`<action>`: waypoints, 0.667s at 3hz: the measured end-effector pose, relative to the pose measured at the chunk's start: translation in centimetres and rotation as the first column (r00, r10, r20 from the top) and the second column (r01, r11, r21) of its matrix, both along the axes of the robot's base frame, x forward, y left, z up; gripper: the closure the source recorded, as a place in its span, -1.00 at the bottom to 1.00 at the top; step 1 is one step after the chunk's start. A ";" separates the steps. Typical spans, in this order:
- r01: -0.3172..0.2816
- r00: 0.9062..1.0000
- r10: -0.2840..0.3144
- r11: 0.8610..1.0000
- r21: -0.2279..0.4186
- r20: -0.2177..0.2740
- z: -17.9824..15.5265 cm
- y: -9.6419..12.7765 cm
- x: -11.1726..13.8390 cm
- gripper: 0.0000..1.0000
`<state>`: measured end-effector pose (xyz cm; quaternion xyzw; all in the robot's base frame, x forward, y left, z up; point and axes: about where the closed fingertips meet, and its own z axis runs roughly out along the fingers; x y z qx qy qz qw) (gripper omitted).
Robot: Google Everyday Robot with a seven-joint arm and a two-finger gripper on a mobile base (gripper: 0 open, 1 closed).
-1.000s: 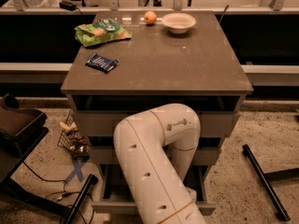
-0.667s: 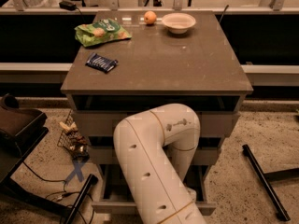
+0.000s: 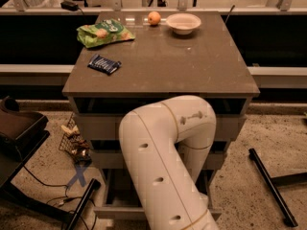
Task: Open bottom drawer
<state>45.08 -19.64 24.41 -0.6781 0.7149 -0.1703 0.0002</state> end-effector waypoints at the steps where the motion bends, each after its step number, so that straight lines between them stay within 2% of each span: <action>1: -0.009 0.997 0.008 1.000 0.011 0.080 5.0 -1.5 0.0 0.19; 2: -0.052 0.987 0.037 0.994 0.093 0.155 7.6 -3.4 0.2 0.66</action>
Offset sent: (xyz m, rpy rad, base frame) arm 0.0157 -0.0872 0.1104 0.2941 -0.3237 0.1261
